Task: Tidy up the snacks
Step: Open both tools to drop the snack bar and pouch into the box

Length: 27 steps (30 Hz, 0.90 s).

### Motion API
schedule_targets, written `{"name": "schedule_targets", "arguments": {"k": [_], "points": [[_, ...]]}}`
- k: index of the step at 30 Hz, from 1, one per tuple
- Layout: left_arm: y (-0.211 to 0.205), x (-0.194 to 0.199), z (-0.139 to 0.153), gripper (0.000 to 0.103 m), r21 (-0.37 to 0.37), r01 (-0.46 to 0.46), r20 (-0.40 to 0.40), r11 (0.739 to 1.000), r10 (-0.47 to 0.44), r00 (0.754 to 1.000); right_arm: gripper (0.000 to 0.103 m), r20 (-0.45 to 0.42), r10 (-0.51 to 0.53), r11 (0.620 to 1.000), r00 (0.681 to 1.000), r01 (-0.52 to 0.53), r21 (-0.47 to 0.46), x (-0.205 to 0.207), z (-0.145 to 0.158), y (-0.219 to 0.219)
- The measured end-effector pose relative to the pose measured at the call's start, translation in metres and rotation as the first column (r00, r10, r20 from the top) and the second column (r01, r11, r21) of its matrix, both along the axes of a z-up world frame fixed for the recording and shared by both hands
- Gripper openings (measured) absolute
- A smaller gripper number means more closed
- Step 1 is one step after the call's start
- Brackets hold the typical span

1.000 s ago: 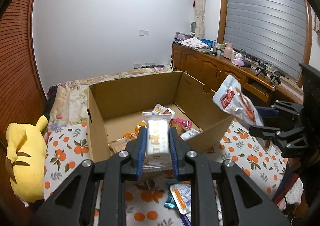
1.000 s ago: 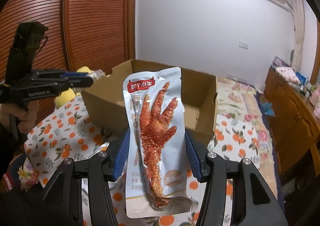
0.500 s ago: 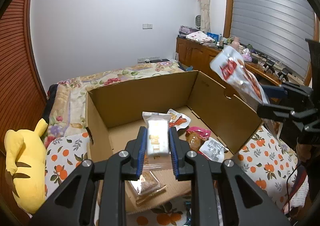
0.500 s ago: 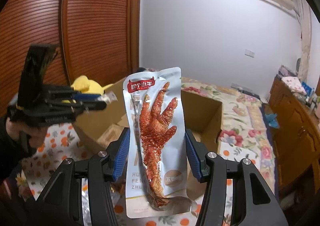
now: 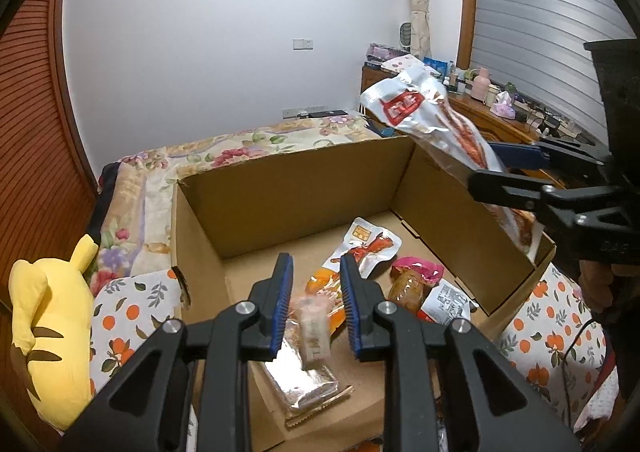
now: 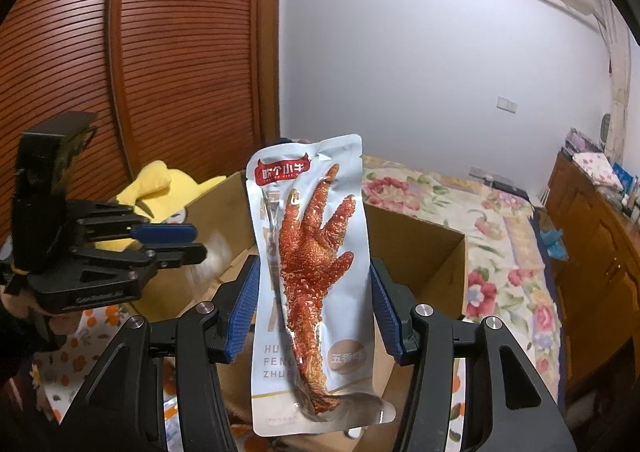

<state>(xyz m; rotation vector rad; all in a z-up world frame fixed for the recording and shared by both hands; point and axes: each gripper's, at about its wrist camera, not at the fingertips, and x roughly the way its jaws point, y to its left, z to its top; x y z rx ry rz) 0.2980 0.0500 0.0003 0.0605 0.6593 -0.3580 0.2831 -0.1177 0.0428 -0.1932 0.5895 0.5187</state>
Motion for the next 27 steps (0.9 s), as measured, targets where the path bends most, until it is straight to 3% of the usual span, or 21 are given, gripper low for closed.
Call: {"name": "schedule_targets", "arguments": {"k": [12, 22, 27], "points": [[0.013, -0.005, 0.001, 0.047, -0.014, -0.039, 0.015, 0.999, 0.039, 0.999, 0.054, -0.043, -0.007, 0.996, 0.999, 0.003, -0.087, 0.018, -0.025, 0.024], [0.031, -0.013, 0.004, 0.050, -0.025, -0.075, 0.026, 0.997, 0.075, 0.997, 0.055, -0.104, 0.029, 0.972, 0.994, -0.052, -0.228, 0.019, -0.045, 0.050], [0.034, -0.016, 0.004, 0.050, -0.024, -0.080, 0.033, 0.997, 0.080, 0.996, 0.055, -0.135, 0.029, 0.966, 0.990, -0.062, -0.250, 0.022, -0.051, 0.054]]}}
